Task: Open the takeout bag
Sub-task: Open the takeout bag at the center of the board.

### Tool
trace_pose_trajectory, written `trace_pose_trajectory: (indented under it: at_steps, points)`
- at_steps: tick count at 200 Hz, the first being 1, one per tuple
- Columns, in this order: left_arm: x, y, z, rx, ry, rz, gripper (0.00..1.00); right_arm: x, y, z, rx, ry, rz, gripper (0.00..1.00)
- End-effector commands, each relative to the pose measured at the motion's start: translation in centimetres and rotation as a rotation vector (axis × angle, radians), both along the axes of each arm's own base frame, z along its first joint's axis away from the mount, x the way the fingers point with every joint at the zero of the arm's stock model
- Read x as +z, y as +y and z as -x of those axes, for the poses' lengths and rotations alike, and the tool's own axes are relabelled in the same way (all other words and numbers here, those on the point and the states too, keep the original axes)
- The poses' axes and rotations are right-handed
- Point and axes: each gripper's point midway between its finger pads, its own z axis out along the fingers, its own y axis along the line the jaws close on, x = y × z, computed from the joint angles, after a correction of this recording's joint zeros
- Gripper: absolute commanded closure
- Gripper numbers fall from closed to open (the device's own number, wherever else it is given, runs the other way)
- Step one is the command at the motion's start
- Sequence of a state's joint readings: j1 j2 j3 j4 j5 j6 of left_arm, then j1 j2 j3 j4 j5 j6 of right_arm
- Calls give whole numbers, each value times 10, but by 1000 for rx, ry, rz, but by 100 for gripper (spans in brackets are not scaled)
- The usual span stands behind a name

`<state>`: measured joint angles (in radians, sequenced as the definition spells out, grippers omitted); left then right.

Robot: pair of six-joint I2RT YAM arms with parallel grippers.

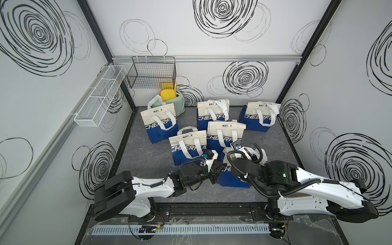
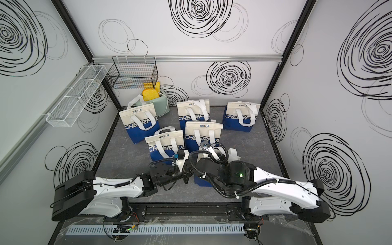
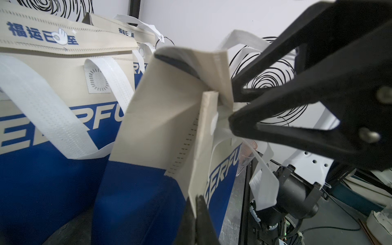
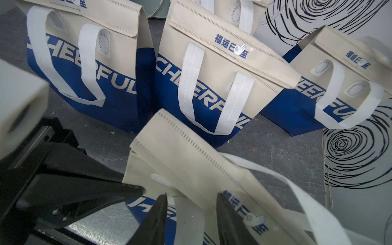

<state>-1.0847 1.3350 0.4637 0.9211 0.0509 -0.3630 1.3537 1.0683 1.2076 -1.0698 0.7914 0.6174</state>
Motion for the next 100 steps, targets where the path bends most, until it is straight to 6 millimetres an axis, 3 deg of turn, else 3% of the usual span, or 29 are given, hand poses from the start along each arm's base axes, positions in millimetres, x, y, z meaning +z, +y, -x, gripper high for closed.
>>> trace_pose_trajectory:
  at_steps: [1, 68, 100]
  points:
    - [12, 0, 1, -2, -29, 20, 100, 7, -10, -6, -61, -54, 8, 62]
    - [9, -1, 3, -12, -32, 14, 100, 1, -23, -12, -133, -75, 57, 73]
    - [10, -1, 3, -15, -34, 17, 100, 1, -25, -15, -153, -80, 51, 84]
